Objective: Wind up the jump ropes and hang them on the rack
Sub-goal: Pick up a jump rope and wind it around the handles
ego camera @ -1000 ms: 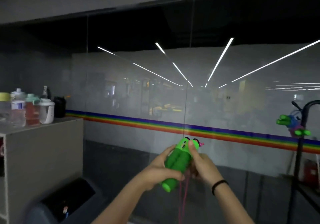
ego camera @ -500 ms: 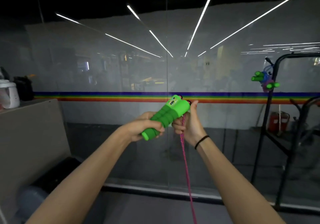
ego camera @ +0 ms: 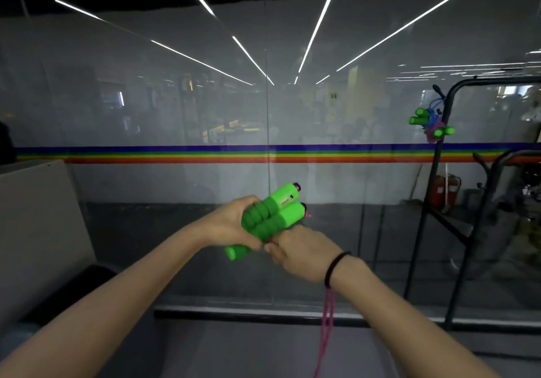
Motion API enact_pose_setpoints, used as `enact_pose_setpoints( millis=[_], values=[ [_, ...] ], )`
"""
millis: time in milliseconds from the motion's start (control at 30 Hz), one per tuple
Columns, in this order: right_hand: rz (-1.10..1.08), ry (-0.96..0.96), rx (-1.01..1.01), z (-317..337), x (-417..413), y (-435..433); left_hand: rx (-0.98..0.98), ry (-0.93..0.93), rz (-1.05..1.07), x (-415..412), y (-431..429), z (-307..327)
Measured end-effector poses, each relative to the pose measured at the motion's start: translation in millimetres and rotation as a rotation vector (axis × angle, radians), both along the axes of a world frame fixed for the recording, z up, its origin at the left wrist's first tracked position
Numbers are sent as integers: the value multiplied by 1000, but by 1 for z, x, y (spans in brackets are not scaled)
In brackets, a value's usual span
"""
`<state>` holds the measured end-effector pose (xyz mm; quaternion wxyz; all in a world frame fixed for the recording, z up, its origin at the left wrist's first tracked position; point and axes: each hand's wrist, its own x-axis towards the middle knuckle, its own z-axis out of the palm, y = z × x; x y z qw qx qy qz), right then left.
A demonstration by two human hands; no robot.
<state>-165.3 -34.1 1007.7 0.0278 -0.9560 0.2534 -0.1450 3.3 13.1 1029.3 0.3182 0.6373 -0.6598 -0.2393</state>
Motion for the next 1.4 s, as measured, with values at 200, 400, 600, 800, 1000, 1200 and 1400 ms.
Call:
enact_pose_setpoints(
  millis=[200,400,600,800,1000,1200,1400],
  values=[
    [188,240,50,34,-15,-6,148,-689,-106,-26,9,-3],
    [317,-74,484,37,-29,-40,107,-801,-204,-41,14,2],
    [401,-502,1001,11,-48,-61,19,-164,-308,-39,20,-10],
    [191,-670,1107,-21,-52,-59,-168,276,-124,-44,18,-15],
    [29,-356,494,-21,-44,-26,-164,366,135,-46,1,-24],
    [-43,62,82,6,-47,-5,-209,-105,144,-44,-7,-28],
    [14,178,-7,37,-49,-11,-77,-640,47,-48,-4,-18]
  ],
)
